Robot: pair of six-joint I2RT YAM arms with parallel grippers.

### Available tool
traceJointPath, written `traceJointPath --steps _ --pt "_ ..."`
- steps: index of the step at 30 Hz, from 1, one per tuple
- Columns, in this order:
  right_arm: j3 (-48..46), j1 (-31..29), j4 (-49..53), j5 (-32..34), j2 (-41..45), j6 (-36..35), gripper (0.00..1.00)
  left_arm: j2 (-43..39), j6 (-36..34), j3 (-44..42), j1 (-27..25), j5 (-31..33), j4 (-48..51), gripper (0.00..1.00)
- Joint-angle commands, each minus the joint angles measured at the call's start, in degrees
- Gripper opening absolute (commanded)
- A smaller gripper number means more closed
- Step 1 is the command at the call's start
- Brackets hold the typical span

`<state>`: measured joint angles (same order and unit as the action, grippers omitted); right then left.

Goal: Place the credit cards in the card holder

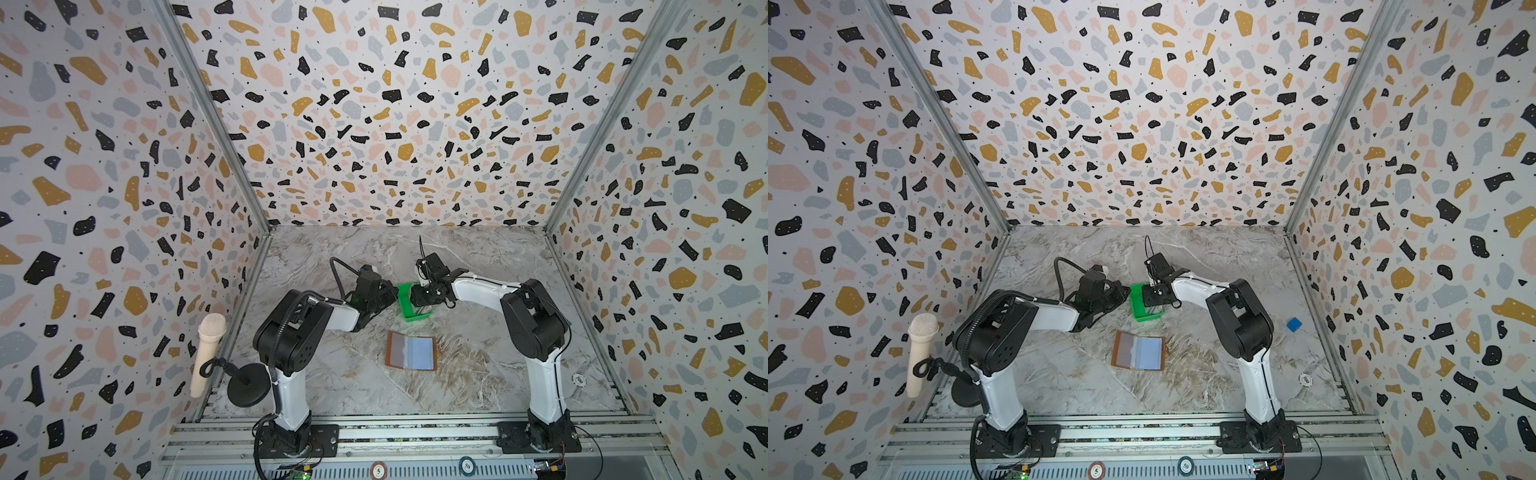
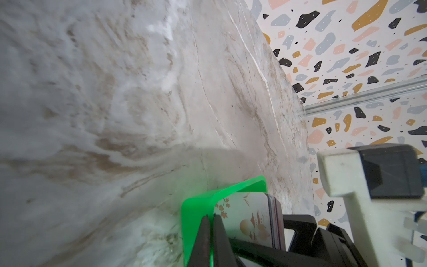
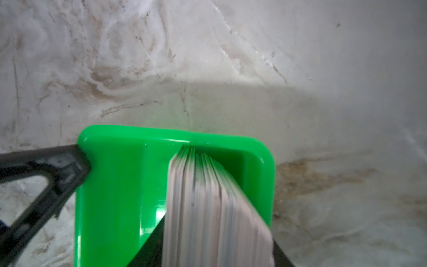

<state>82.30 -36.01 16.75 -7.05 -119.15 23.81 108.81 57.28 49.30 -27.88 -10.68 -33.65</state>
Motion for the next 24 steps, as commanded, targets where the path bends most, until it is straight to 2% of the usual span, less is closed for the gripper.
traceJointPath --steps 1,4,8,13,20,24 --pt "1.45 -0.75 3.00 0.42 -1.22 -0.75 0.57 -2.39 0.23 -0.50 -1.04 -0.34 1.07 0.00" --pt "2.19 -0.73 4.20 2.97 -0.72 -1.64 0.73 -4.46 0.69 -0.34 -1.07 1.30 3.46 0.00" --pt "3.33 -0.73 6.06 5.73 -0.54 -2.98 0.83 -6.41 0.78 0.59 -1.11 2.37 6.26 0.00" --pt "4.09 -0.65 7.50 6.94 -1.08 -4.05 0.87 -7.28 0.78 1.36 -1.08 2.68 8.42 0.00" --pt "2.87 0.37 6.72 5.91 -0.34 -4.80 0.89 -7.65 0.23 1.85 -1.09 2.53 9.06 0.00" --pt "3.22 0.52 7.32 7.94 1.44 -6.16 0.89 -7.48 -0.06 2.23 -1.11 2.32 9.52 0.00"
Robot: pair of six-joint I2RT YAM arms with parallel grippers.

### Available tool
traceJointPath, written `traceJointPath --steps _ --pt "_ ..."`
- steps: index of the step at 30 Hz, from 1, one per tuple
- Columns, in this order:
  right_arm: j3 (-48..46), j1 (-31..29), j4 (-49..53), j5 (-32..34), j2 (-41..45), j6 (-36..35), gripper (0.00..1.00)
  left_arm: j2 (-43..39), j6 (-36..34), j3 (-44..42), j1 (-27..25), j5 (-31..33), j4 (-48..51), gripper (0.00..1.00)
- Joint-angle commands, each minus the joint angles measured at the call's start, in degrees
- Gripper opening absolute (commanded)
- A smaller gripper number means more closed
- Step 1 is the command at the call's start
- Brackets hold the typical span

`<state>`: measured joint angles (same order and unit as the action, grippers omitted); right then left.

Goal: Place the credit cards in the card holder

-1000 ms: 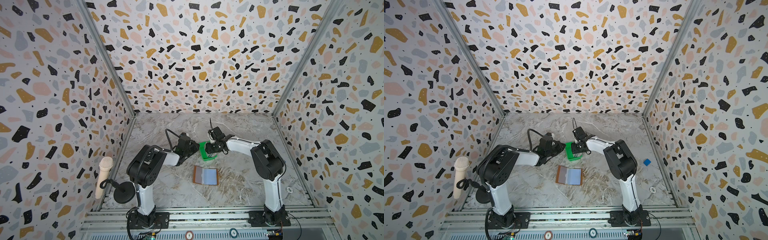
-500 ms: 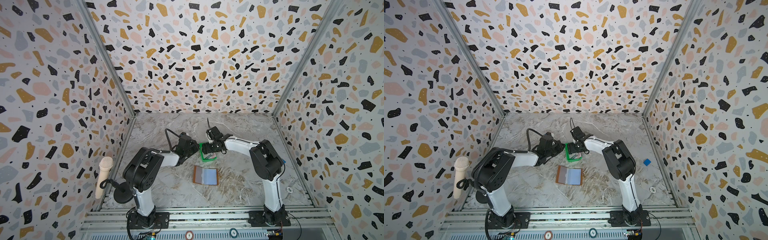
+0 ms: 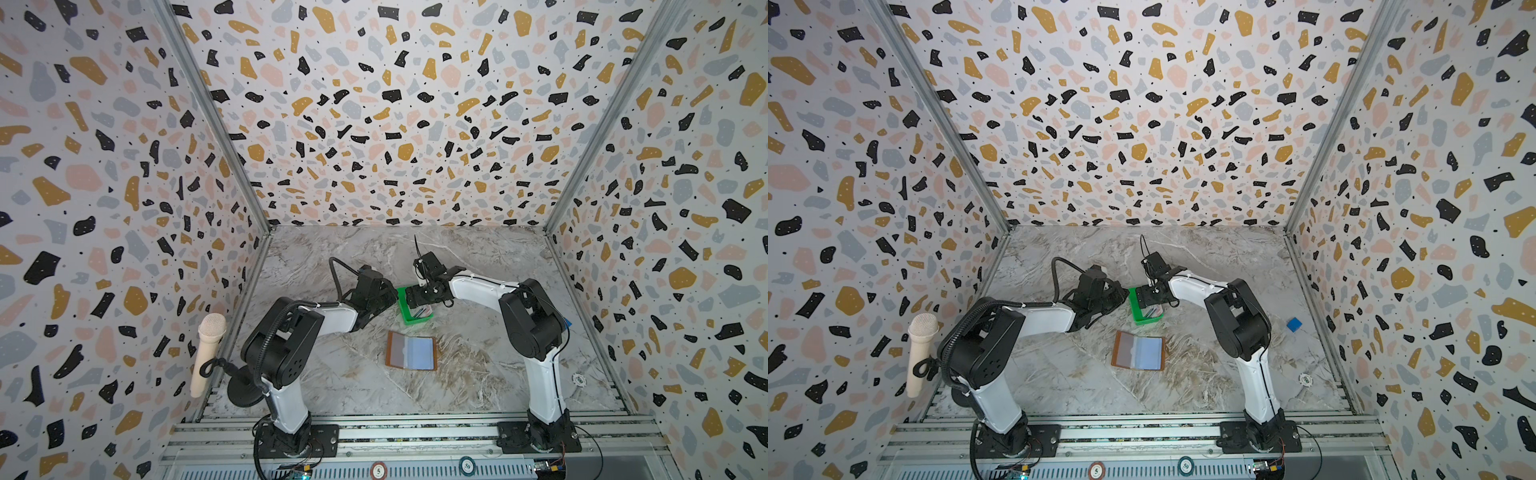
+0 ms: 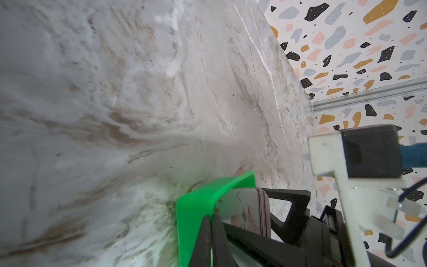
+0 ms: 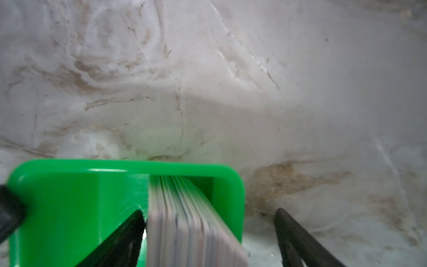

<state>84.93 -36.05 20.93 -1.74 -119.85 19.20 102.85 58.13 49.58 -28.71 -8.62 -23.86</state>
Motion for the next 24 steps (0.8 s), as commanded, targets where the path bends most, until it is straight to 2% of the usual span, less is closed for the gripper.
traceJointPath --steps 1,24 --pt "1.05 0.56 3.77 3.38 2.22 -1.72 0.89 -1.51 -0.91 2.01 -0.21 0.32 -0.23 0.00" --pt "1.63 0.28 7.37 11.45 6.75 -3.05 0.86 -1.08 -1.35 1.93 -0.25 0.42 0.39 0.00"
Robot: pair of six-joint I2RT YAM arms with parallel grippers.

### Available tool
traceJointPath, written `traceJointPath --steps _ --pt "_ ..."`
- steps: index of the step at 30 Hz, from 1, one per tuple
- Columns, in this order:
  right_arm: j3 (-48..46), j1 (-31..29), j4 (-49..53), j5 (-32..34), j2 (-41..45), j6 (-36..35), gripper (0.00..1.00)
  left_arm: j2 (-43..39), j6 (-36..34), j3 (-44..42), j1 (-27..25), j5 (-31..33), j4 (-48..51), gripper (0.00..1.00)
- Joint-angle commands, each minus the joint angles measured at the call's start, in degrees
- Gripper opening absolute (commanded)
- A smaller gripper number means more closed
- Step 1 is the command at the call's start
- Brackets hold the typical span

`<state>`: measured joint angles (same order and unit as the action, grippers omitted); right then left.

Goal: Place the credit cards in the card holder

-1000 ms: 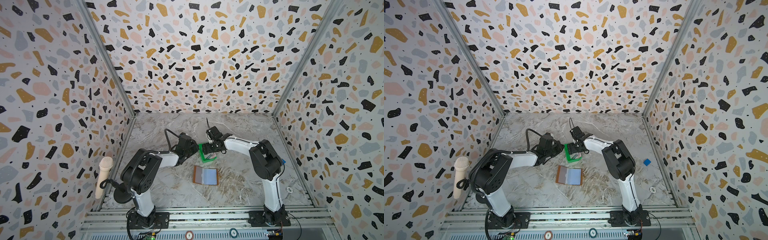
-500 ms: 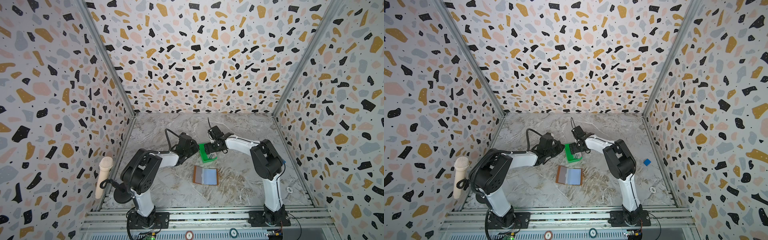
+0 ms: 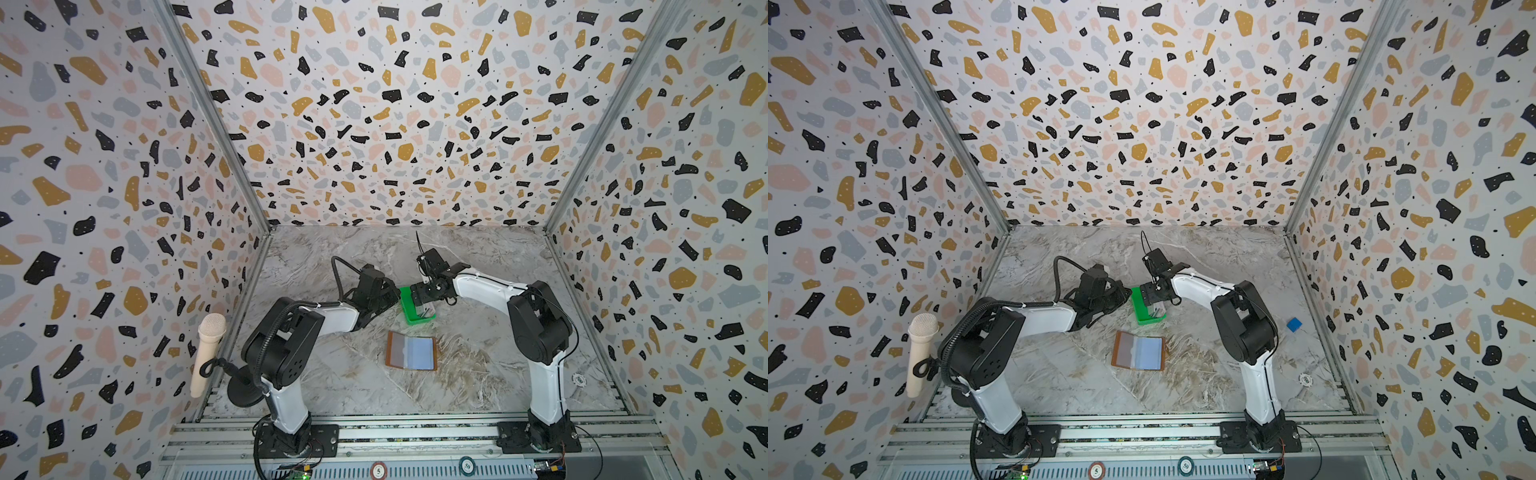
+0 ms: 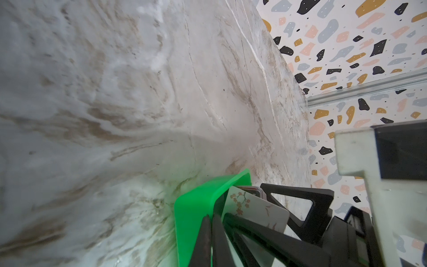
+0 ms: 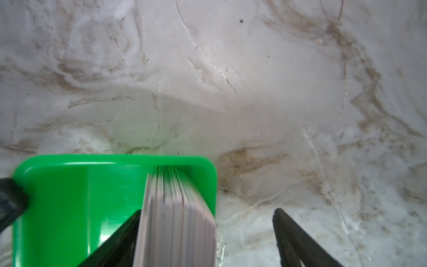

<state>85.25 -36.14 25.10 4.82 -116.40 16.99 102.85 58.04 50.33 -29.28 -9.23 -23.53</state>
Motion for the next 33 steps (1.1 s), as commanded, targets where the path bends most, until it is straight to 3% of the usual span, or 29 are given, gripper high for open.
traceJointPath --steps 1,5,11,21,33 --pt "1.32 0.27 3.28 5.15 3.31 -0.99 0.85 -0.99 -1.24 1.18 0.33 1.06 0.06 0.00" --pt "1.02 -0.03 3.25 5.51 3.63 -1.16 0.85 -0.81 -1.10 1.02 0.36 0.89 -0.22 0.00" --pt "1.51 -0.99 1.59 -2.25 1.86 -1.00 0.90 -0.19 -0.84 0.91 0.33 0.27 -1.12 0.00" --pt "-0.22 -2.27 -0.58 -1.97 4.33 -0.95 0.92 0.18 -0.65 0.65 0.32 -0.34 -1.96 0.00" --pt "-2.21 -1.09 0.38 -2.14 0.57 -1.08 0.92 0.03 -0.56 0.74 0.29 -0.61 -1.96 0.00"
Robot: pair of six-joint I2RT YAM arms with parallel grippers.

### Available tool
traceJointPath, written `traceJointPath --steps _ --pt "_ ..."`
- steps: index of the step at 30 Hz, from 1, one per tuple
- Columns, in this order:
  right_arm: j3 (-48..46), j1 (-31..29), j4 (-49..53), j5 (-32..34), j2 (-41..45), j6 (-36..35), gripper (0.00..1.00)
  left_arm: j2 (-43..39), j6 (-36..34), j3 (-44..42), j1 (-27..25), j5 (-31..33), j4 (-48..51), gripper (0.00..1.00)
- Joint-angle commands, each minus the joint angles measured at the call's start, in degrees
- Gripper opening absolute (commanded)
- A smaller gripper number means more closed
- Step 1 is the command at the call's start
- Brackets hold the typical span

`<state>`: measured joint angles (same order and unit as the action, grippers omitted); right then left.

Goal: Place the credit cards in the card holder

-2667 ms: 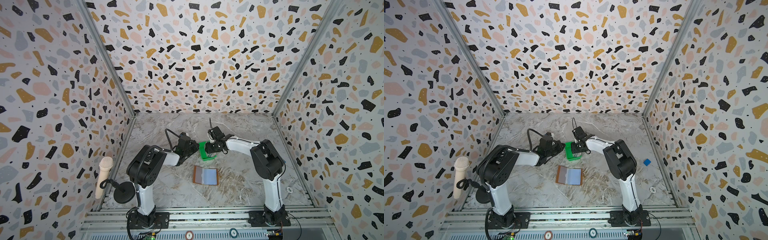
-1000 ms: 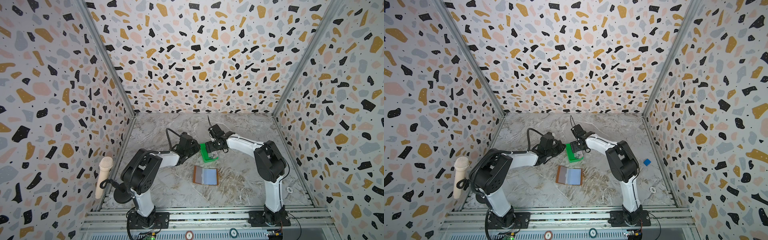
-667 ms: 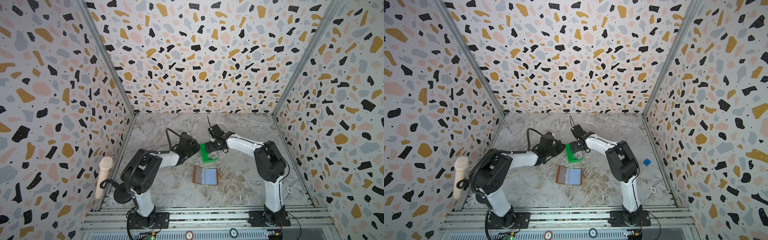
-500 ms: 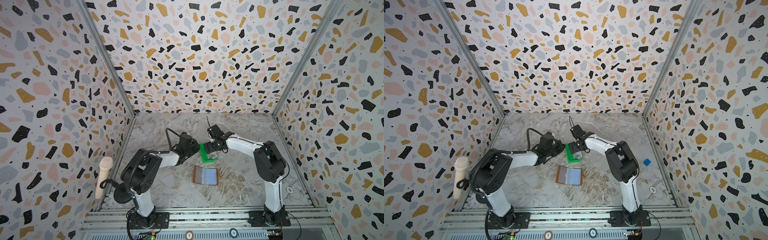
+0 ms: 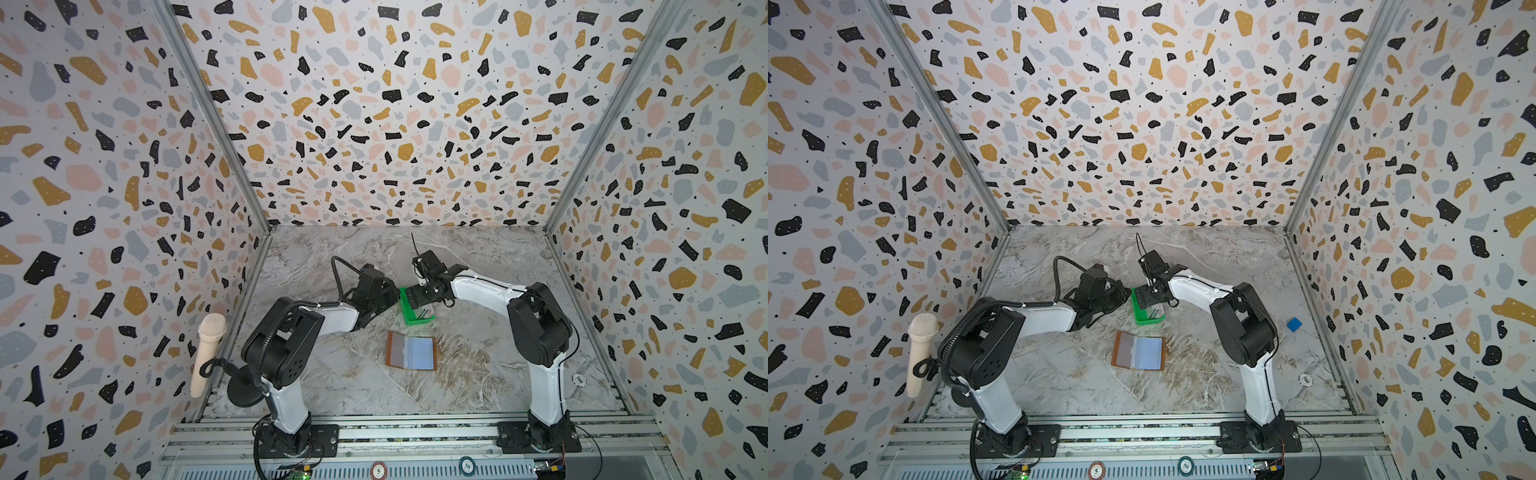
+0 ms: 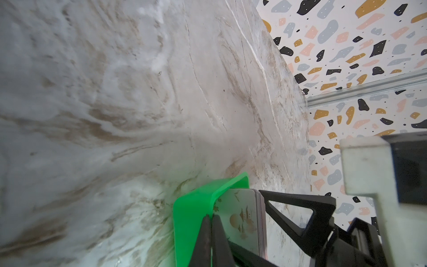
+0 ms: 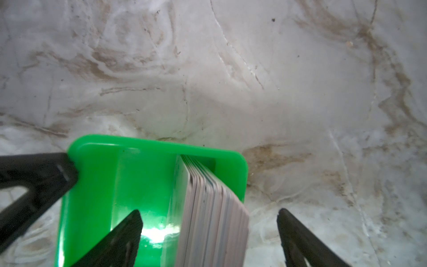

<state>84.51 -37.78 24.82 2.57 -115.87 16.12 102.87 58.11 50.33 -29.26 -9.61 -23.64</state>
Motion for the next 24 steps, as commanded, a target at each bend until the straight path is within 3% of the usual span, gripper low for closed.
traceJointPath --steps 1,7,24 --pt "-1.77 0.85 0.67 0.29 -0.19 -0.13 0.92 0.01 -0.63 0.73 0.34 -0.24 -1.85 0.00" --pt "-2.93 2.05 1.02 0.69 -1.90 -0.47 0.90 -0.22 -0.56 0.47 0.29 -0.24 -1.94 0.00" --pt "0.66 0.86 5.20 8.26 3.19 -0.49 0.90 0.13 -0.36 -0.07 0.38 -0.24 -2.25 0.00"
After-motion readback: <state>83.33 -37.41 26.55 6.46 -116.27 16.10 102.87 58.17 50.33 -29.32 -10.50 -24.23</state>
